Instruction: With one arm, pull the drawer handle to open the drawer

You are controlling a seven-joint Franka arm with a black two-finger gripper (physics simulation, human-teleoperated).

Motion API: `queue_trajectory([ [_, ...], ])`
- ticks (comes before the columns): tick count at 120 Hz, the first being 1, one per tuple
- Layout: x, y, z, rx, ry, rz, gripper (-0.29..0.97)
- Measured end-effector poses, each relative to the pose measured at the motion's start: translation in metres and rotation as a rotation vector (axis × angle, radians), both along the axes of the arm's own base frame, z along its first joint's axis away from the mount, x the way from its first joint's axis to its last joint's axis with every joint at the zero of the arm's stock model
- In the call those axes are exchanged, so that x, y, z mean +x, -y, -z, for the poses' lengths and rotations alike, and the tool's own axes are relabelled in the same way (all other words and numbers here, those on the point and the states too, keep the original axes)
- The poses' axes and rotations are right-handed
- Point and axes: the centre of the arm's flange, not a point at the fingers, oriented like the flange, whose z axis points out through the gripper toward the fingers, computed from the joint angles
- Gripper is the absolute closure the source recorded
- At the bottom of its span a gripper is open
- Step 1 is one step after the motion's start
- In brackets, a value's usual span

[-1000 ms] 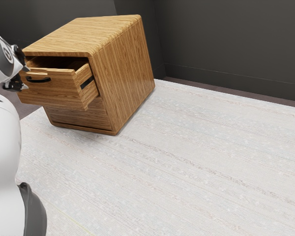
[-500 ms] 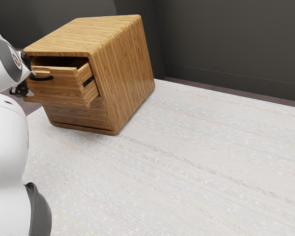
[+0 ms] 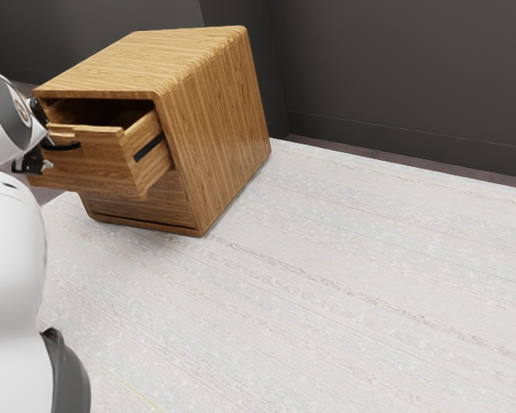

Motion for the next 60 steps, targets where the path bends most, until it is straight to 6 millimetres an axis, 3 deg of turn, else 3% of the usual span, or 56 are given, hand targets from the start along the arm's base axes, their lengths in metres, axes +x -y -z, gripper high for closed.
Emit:
queue_trajectory([
  [9, -0.006, 0.002, 0.002, -0.007, -0.003, -0.006, 0.34],
  [20, -0.011, 0.004, 0.003, -0.013, -0.006, -0.012, 0.30],
  [31, -0.022, 0.006, 0.002, -0.016, -0.005, -0.023, 0.31],
  [39, -0.030, 0.007, -0.001, -0.018, 0.000, -0.029, 0.41],
  [60, -0.033, 0.012, 0.002, -0.017, 0.003, -0.026, 0.42],
])
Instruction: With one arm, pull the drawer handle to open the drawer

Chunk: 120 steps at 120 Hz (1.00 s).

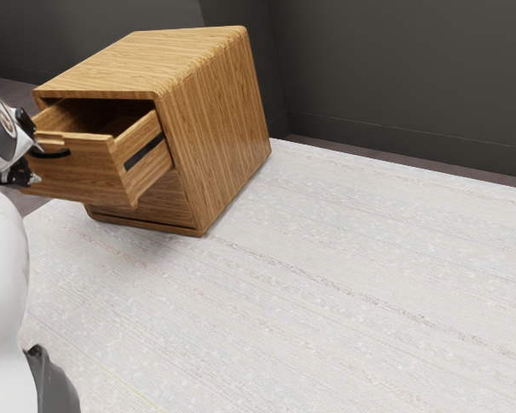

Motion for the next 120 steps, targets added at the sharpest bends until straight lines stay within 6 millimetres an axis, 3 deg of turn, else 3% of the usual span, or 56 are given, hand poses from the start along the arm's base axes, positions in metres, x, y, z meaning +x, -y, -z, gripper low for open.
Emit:
queue_trajectory([
  [31, -0.002, 0.021, 0.003, -0.006, 0.024, 0.027, 0.49],
  [49, -0.010, 0.024, 0.008, -0.015, 0.029, 0.020, 0.38],
  [76, -0.034, 0.037, 0.012, -0.027, 0.070, 0.012, 0.51],
  [87, -0.041, 0.038, 0.013, -0.024, 0.072, 0.008, 0.47],
  [120, -0.052, 0.032, 0.001, -0.003, 0.084, -0.006, 0.58],
])
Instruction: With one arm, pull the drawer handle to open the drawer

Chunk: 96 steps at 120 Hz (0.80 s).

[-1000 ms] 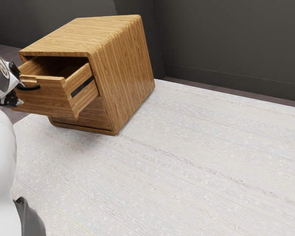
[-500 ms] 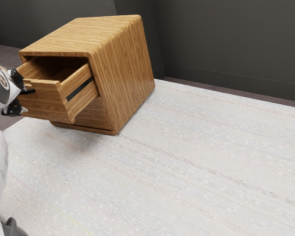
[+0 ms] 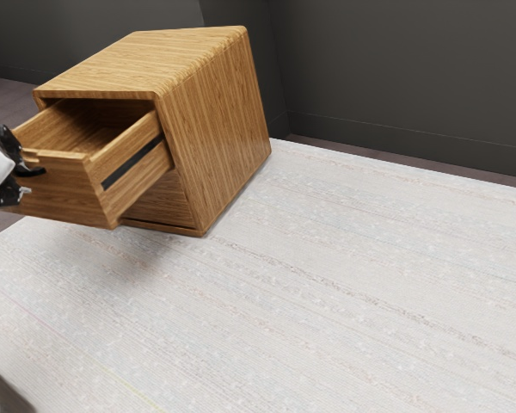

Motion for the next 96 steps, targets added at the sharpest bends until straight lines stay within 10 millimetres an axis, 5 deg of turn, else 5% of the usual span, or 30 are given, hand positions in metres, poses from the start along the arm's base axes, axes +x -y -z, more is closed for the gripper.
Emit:
queue_trajectory([
  [70, -0.005, 0.006, -0.024, 0.012, 0.026, 0.005, 0.34],
  [77, -0.015, 0.027, -0.065, 0.025, 0.080, 0.050, 0.31],
  [86, -0.053, 0.085, -0.120, -0.146, 0.251, 0.268, 0.22],
  [92, -0.050, 0.140, -0.119, -0.288, 0.221, 0.459, 0.18],
  [96, -0.034, 0.196, -0.111, -0.324, 0.126, 0.554, 0.15],
])
